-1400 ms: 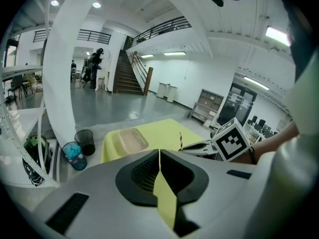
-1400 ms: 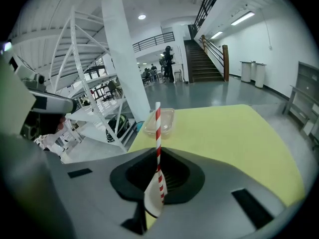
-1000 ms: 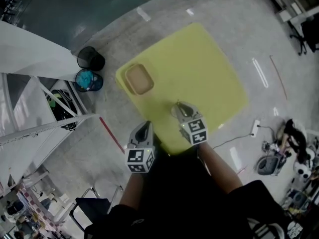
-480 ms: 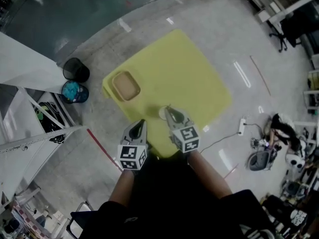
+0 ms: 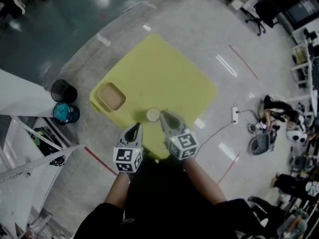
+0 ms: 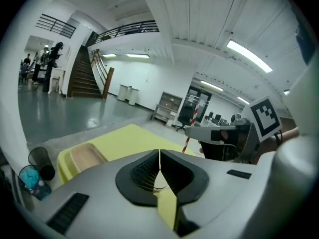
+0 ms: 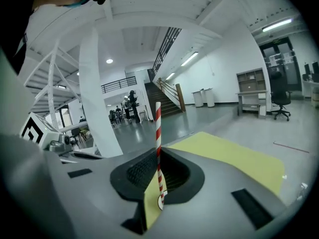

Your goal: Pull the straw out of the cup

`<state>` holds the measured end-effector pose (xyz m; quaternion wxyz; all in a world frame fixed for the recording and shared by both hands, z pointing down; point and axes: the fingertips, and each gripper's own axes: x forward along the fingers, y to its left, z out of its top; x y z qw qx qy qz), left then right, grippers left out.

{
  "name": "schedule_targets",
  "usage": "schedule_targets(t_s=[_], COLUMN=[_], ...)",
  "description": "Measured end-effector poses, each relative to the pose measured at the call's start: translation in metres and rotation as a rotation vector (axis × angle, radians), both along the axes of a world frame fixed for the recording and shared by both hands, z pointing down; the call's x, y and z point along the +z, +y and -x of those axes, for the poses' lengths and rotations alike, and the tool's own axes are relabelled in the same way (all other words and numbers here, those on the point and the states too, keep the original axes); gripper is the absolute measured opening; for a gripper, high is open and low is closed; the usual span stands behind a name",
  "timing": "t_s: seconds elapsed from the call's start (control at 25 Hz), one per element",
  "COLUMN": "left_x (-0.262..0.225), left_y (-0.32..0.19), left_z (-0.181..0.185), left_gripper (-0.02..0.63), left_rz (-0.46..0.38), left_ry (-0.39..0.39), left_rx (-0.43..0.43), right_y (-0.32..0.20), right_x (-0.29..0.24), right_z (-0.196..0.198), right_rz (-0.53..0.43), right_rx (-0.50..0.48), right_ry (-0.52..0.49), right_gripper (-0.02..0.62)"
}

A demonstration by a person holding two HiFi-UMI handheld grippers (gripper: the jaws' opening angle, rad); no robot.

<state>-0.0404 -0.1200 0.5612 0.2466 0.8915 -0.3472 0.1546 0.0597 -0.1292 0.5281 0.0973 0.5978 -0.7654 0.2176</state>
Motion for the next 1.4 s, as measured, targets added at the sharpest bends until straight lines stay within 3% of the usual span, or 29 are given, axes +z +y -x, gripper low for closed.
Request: schedule_targets(t_s=[0.2,0.4,0.84,0.96,1.4], left_x=[-0.018,-0.045,-0.112,-0.126,-0.154], left_y=[0.007,0.013,0.036,0.041,0.046], left_z=[-0.031,-0.057,-0.07,-0.067,-0.061], left_gripper=[0.048,0.048,0.049,0.048,0.048], left_rz=[-0.03,-0.076,-0.185,-0.22,-0.303], left_ry=[-0.001,-0.008,-0.002,-0.006,0.003], left_rx=[0.053,0.047,-0.113,-0.151,-0.218], right_y=[0.016,0.029,0.048,0.051,0.05], right_x=[-0.031,-0.054,-0.114,-0.129,-0.146], right_z=[-0.021,-0.042,-0.063,-0.06,-0.046], right_rz=[-0.058,-0.101,-0.23,-0.207,-0.287], right_rx=[0.036,0.025,-0.067,-0.091,-0.184], right_ry=[-0.038,-0.055,-0.075,-0.068,-0.055], right_gripper=[0.034,0.034,0.032,0.031,0.029])
